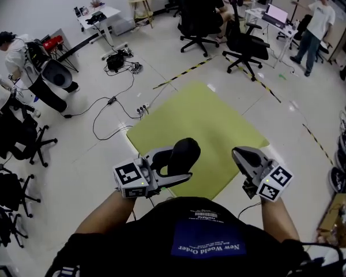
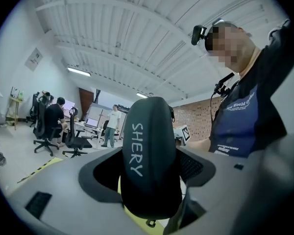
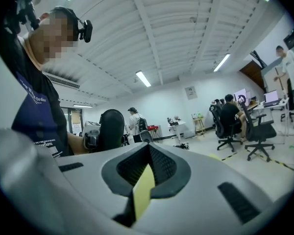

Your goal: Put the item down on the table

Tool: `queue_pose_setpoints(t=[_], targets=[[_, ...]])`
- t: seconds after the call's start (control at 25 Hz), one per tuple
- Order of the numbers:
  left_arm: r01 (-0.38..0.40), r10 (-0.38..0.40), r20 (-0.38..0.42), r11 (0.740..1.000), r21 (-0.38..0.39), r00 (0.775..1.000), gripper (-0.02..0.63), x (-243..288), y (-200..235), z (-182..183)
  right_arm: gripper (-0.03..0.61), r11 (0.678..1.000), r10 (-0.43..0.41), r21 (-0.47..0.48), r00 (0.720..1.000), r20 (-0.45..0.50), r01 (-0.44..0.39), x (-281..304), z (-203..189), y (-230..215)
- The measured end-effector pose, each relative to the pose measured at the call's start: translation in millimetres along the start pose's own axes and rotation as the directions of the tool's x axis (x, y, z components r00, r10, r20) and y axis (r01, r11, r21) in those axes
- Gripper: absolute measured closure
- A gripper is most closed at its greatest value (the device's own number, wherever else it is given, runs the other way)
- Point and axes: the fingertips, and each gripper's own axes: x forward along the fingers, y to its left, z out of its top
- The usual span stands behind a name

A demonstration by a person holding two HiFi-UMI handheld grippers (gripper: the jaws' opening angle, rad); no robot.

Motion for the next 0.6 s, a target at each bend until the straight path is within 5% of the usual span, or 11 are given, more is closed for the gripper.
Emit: queue_pose_setpoints(t=[0.24,0.6], targets=[[0.000,0.000,-0.010,0.999,-0.039,1.000,0.285,1.2,28.2,-5.3,0.591,0.998,-0.059,0.002,0.998,0.016,0.059,9.0,5.9,-18.4],[-0.051,0.052,0.015,0.997,-0.049,0.999,0.285,38.7,31.9,2.6,0.591,0.999,0.015,-0.029,1.000,-0.007,-0.015,0.7,20.7,-48.8]])
